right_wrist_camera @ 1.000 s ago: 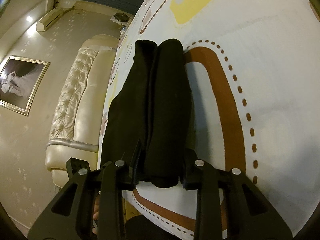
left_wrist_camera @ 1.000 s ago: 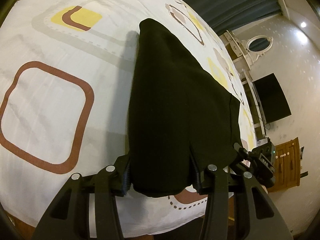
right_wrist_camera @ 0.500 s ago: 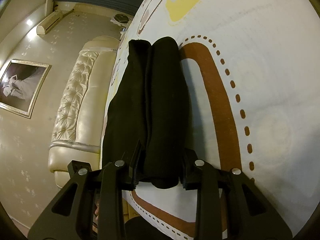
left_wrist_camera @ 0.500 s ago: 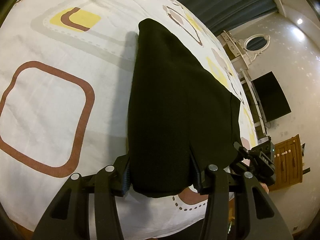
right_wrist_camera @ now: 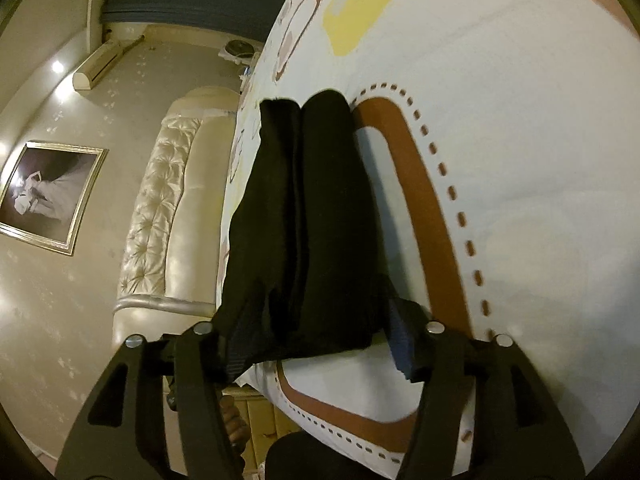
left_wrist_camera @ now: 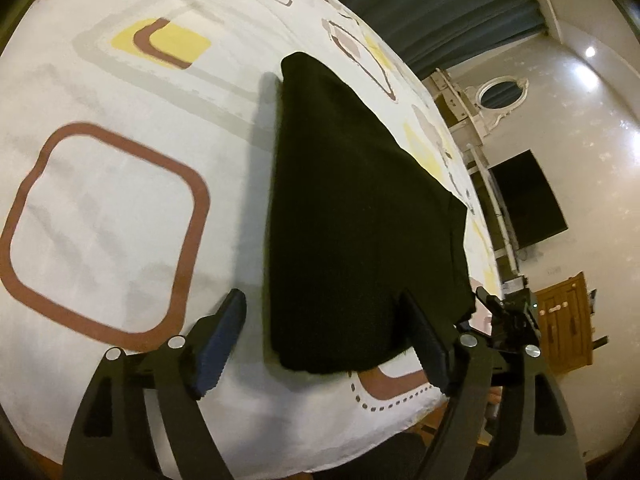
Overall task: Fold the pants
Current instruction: 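Press the folded pants flat and open both grippers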
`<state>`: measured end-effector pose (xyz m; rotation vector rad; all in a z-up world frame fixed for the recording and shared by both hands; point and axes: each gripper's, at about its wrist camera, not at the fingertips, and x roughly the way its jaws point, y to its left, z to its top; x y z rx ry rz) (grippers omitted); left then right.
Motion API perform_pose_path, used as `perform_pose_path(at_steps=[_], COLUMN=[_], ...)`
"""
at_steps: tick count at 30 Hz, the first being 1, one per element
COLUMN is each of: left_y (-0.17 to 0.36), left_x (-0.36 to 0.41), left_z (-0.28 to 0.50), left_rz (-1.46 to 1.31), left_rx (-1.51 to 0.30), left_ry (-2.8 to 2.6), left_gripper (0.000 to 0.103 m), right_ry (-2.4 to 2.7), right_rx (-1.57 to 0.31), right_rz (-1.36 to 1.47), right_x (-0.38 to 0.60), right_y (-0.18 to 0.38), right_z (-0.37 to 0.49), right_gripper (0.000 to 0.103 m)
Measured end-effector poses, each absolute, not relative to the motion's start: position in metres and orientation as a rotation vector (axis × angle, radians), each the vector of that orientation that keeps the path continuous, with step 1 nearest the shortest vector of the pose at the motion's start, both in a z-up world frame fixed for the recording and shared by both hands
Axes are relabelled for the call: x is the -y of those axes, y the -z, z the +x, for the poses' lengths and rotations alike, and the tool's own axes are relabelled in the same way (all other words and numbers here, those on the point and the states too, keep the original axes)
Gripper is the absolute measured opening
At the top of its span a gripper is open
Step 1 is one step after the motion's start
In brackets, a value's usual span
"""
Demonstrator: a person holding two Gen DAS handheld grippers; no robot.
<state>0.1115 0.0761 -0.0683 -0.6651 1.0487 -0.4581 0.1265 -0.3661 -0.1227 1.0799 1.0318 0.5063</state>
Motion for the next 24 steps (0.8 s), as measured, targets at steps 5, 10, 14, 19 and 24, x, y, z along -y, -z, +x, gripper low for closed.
perform_pose_path(at_steps=[5,10,14,19,24], left_y=[0.072,0.074,0.075,0.062,0.054], left_x=[-0.074,-0.071,-0.069,-0.065,-0.064], left_z=[0.117,0.124,0.125,0.12,0.108], left_rz=[-0.691,-0.716,-0.708,-0.653,-0.639], left_rx=[-1.065,-1.081,-1.103,-1.087,-1.092], left_ry=[0.456,0.446,0.429,0.405,0.401], left_gripper=[0.08,0.08,0.055,0.045,0.044], right_ry=[-0.5,-0.495,-0.471,-0.499,-0.524], right_rx=[-1.02,-1.033,-1.072,-1.057,-1.049], right_rz=[1.088,1.033,0.922,0.933,0.909], right_x=[0.36,0.342,0.327,0.326,0.327], right_y=[0.122,0.117,0.116,0.11,0.098], right_z=[0.13,0.142,0.147,0.143,0.134], right_gripper=[0.066,0.073,0.051,0.032,0.03])
